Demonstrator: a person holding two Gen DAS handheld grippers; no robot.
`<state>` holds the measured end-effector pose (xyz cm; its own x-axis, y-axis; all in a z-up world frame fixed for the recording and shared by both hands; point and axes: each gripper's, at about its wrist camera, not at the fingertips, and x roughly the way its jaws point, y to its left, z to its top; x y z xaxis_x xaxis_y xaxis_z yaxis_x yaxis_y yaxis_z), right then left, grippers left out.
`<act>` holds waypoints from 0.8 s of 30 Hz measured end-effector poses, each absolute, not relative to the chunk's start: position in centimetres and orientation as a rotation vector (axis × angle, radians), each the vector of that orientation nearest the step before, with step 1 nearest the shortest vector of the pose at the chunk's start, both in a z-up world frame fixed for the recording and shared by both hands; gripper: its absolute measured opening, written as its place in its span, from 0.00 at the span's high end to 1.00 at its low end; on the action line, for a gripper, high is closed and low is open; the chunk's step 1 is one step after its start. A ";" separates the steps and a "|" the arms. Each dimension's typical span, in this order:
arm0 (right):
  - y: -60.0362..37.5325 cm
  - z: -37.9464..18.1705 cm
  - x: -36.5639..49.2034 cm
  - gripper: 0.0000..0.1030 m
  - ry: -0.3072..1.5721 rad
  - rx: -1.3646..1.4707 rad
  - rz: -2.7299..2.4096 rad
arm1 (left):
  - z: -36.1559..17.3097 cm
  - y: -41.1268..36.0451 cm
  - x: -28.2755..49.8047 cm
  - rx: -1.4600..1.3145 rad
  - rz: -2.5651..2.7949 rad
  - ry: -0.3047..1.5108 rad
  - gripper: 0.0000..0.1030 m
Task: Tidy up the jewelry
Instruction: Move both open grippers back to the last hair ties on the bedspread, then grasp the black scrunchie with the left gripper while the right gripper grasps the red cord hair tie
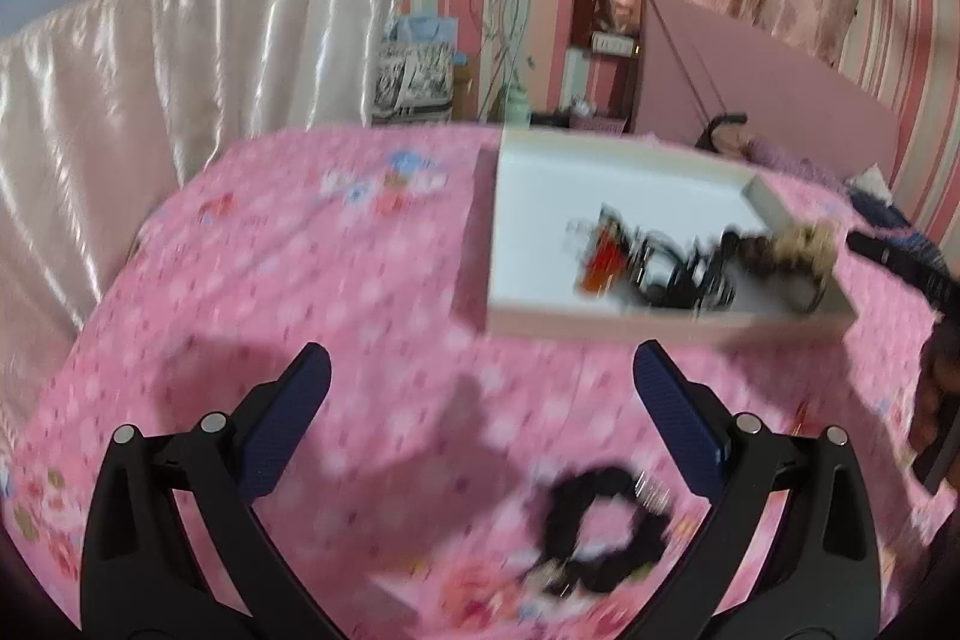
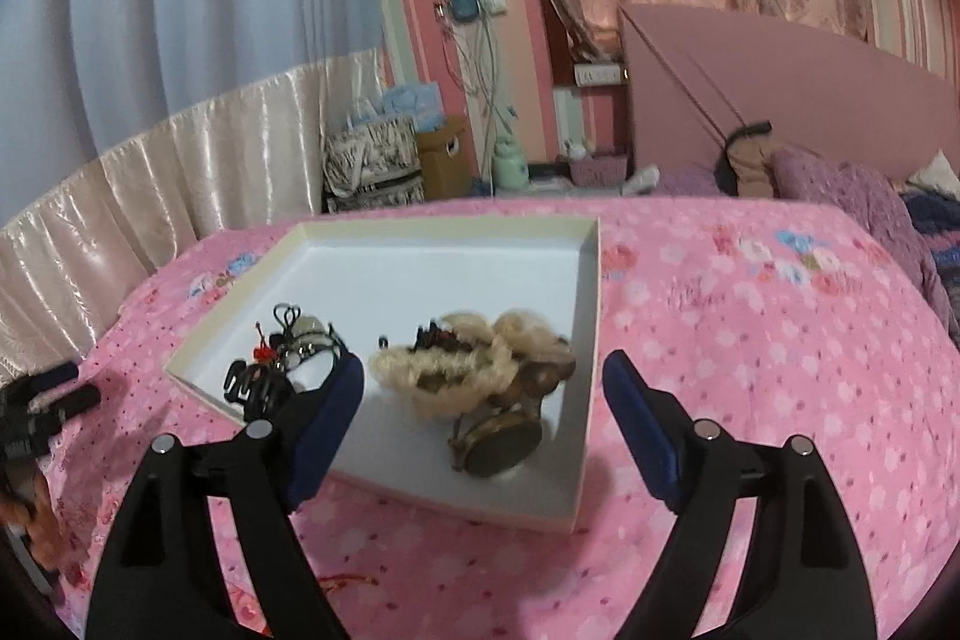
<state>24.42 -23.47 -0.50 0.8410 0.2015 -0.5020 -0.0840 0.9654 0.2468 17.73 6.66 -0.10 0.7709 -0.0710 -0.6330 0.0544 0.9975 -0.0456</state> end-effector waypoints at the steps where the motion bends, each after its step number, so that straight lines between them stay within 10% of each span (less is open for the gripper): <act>1: -23.1 -0.6 24.0 0.20 0.562 0.211 0.151 | -0.5 6.7 17.4 -0.032 -0.075 0.700 0.03; 15: -16.1 -4.6 17.7 0.21 0.744 0.147 0.247 | -5.1 1.8 16.0 0.113 -0.156 0.859 0.12; 24: -14.0 -7.1 17.7 0.80 0.817 0.088 0.231 | -5.6 1.0 15.9 0.151 -0.206 0.884 0.43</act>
